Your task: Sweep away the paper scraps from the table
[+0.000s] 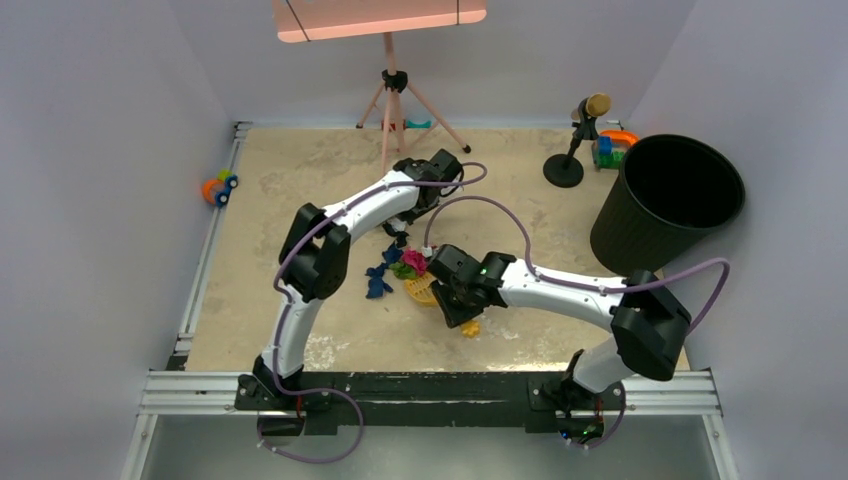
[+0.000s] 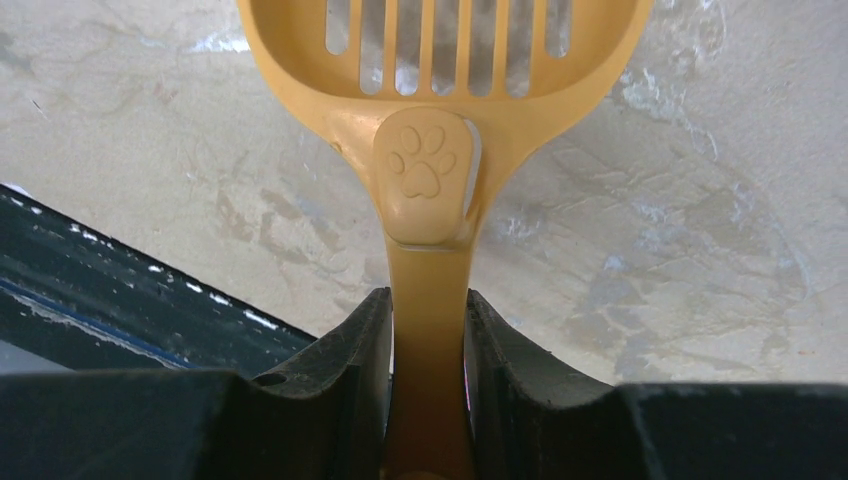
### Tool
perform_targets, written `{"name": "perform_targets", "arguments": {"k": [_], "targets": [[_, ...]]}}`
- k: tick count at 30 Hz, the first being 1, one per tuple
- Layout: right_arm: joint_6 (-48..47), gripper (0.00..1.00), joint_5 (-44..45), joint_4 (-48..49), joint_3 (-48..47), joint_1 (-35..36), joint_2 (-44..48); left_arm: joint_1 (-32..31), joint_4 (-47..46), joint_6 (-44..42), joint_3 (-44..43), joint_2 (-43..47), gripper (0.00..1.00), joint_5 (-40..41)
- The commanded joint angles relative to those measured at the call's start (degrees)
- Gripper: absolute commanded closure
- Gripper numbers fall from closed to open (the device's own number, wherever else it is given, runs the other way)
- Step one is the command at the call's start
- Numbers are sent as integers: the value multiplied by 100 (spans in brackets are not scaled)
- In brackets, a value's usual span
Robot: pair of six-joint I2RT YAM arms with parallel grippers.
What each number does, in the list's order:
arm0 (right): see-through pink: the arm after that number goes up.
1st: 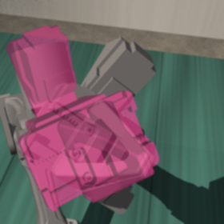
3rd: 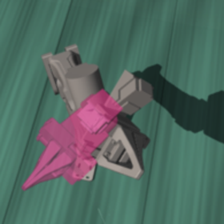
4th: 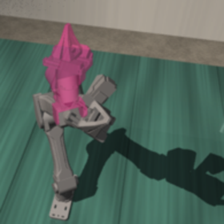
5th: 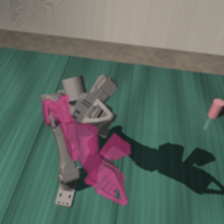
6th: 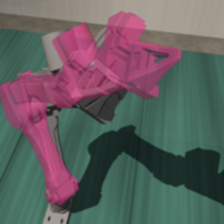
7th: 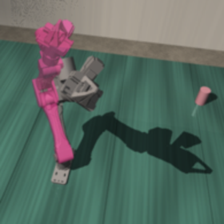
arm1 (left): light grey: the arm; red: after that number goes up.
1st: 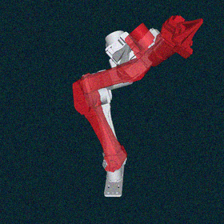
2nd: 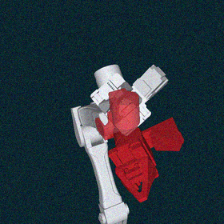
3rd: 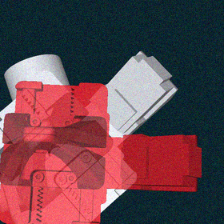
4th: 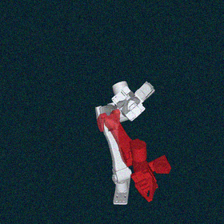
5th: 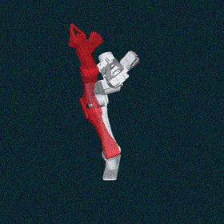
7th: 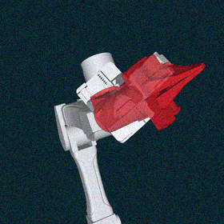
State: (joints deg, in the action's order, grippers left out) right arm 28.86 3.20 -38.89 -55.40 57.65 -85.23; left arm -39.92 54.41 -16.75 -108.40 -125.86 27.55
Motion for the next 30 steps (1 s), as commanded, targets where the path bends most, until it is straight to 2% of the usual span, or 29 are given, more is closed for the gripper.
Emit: {"name": "perform_targets", "arguments": {"k": [1,9,11,22,30], "targets": [[-162,100,258,276,-334,18,-67,45,435,-57,-125,237,100,-1023],[-428,100,372,531,-648,10,-517,44,1495,189,-393,360,100,-2774],[-471,100,381,563,-692,4,-653,43,1781,283,-464,371,100,-3000],[-469,100,572,1045,-506,1,-843,41,2563,820,-368,846,100,-3626],[-542,100,816,1486,-57,9,-478,42,2322,1198,-407,1340,100,-3634]]}}
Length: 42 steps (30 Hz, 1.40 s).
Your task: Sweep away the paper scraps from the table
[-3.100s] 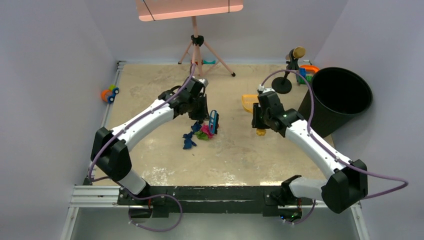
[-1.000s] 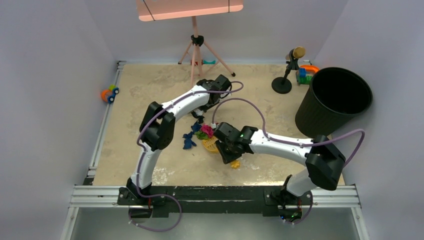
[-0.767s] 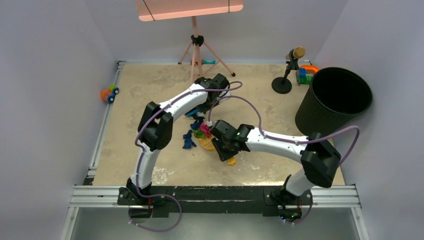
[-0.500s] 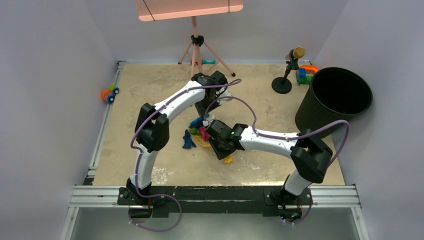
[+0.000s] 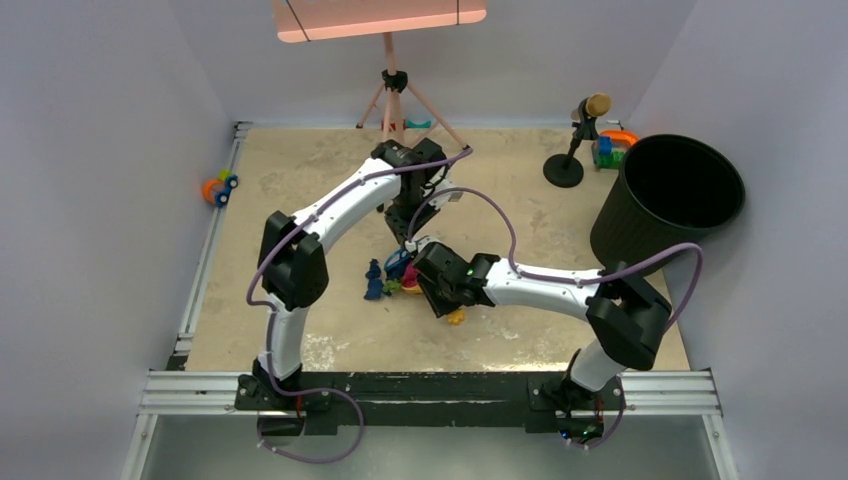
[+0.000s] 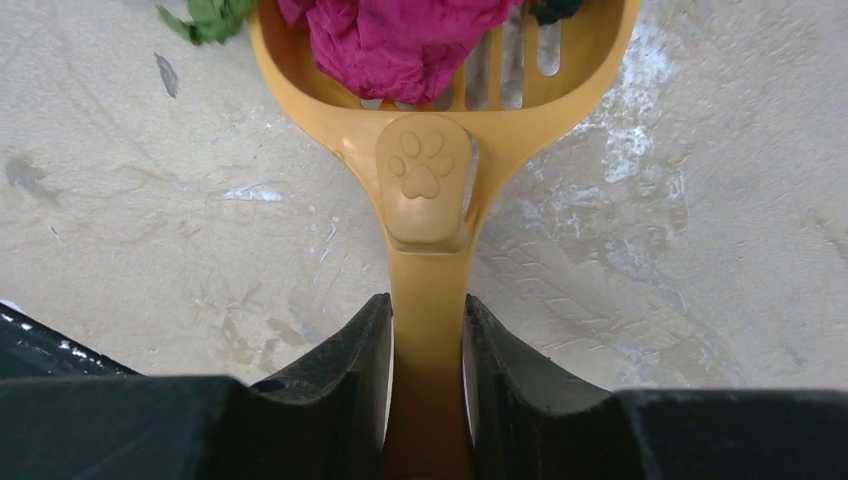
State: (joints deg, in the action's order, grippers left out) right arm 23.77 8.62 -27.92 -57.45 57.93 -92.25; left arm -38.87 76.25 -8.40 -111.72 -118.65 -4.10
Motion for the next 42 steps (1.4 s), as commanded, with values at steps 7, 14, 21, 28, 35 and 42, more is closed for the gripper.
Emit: {"name": "perform_targets", "arguments": {"k": [7,14,21,28,35,42], "targets": [[-167,100,-17,1040,661,27,742,-57,86,712,-7,947,100,246],[-109,100,-162,1335,1047,180,1065,-9,-635,1246,287,1610,100,714],[123,100,-305,1598,1402,201,1525,241,-1081,1990,645,2243,100,1591],[360,100,-73,1391,1459,201,2071,586,-1811,3008,1853,3393,100,2576],[664,100,247,818,1092,193,2729,849,-2142,3643,2926,4316,100,3253],[975,100,634,-373,161,97,3077,855,-2652,4051,4138,5043,100,3359]]}}
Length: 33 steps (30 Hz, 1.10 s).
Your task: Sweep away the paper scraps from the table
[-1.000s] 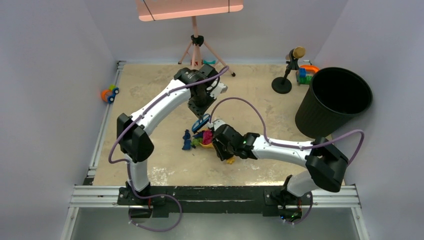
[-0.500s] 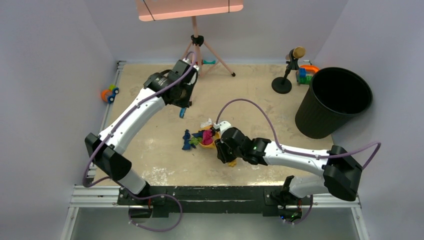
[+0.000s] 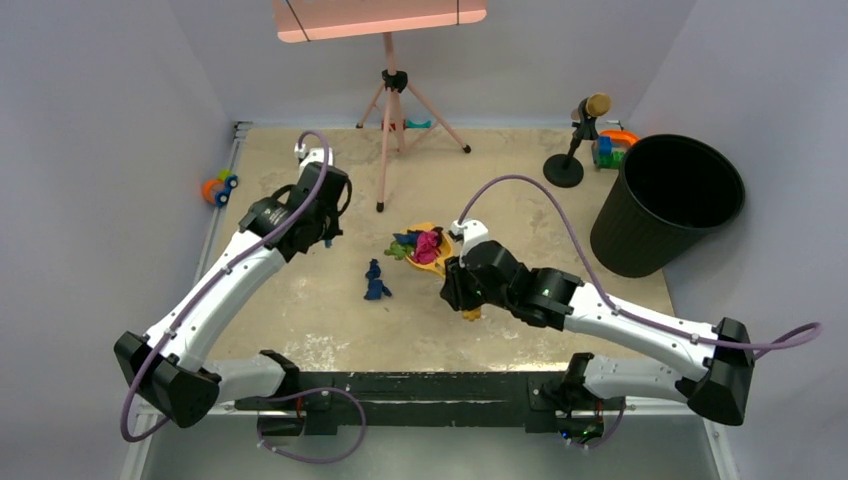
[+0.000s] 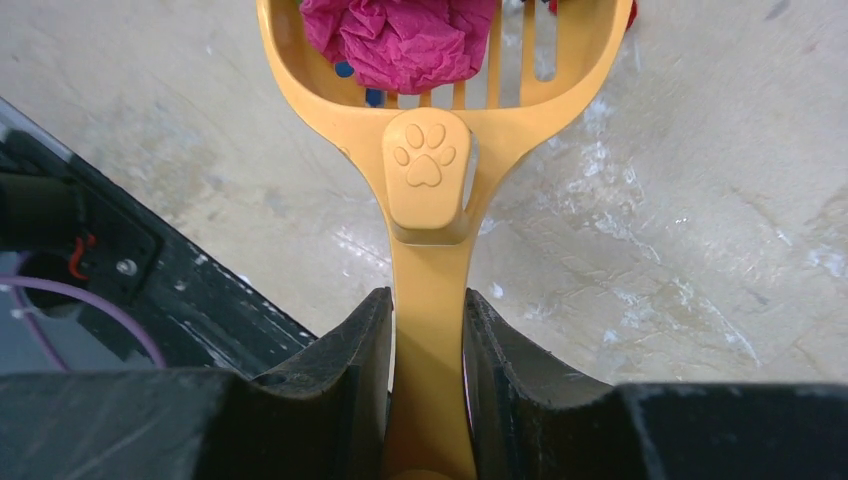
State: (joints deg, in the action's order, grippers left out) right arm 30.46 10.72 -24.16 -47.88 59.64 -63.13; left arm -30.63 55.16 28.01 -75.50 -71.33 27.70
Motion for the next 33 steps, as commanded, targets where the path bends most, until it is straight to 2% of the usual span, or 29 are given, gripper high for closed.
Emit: {"name": "perform_targets", "arguments": {"k": [1,5,10,17,26,28,33], "targets": [[349,100,464,-946,-949,-126,188,23,-654,445,673,387,100,123],[384,100,218,-1343,-1442,-659,449,19,-1060,493,1211,567,100,-188],[27,100,-256,-1703,-2000,-1920,847,4,-1697,421,1871,846,100,-431],[-497,100,-467,-2508,-3053,-3612,636,-12,-2148,372,2167,942,100,-925],[-677,100,-1562,-2444,-3550,-6231,521,-19,-2366,344,2264,905,100,-1194],[-556,100,-1536,-2419,-3620,-6463,458,-28,-2409,342,2294,904,100,-1228],[-173,100,-2218,-2151,-3387,-7315,363,-30,-2721,355,2465,905,100,-1368]]}}
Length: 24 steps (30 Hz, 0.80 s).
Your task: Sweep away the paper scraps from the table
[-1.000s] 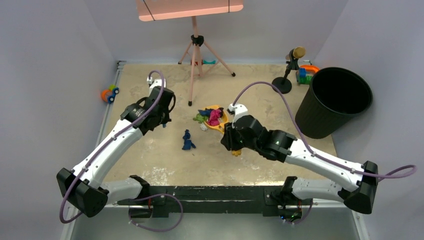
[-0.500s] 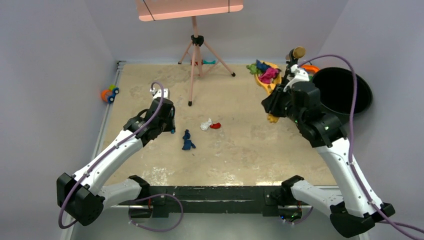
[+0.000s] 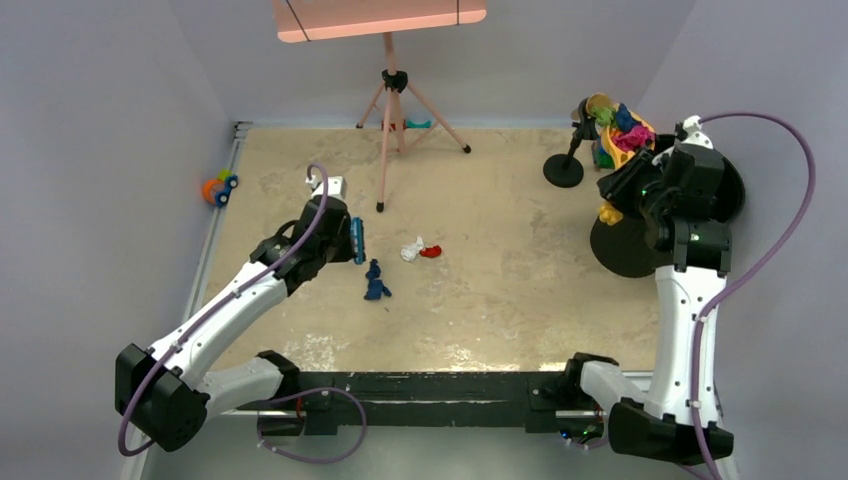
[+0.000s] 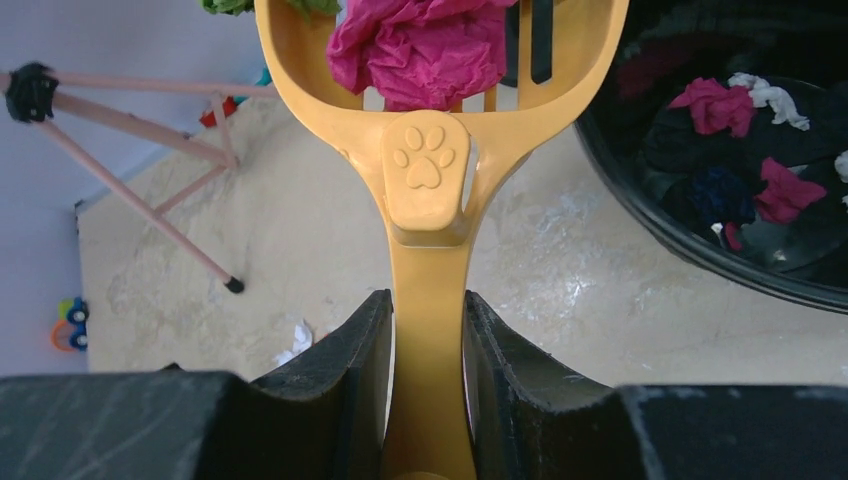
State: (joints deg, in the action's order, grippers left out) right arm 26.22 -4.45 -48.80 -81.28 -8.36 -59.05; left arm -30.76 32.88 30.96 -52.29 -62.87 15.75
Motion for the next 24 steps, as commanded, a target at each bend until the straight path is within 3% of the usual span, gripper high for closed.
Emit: {"name": "perform_targets", "arguments": {"k": [1,7,11,17,22,24], "targets": [[329,100,-778,381,3,-682,-27,-16,-589,51,180,64,100,-189],[848,100,-1225,830,347,-1682,174,-12,-1522,0,817,387,100,-164],[1687,100,-1980,1631,1083,-2423,509,-26,-2258,33,1400,601,100,-110],[4227,100,-3373,4467,3025,-3050,944,-38,-2237,-3,1411,621,100,-202],[6431,100,-3365,7414,4490,-3075,1151,-43,-2224,-70,1465,688,100,9],[6617,100,-3323,7727,4472,-3074,1123,-39,-2232,-89,1468,680,100,24]]}}
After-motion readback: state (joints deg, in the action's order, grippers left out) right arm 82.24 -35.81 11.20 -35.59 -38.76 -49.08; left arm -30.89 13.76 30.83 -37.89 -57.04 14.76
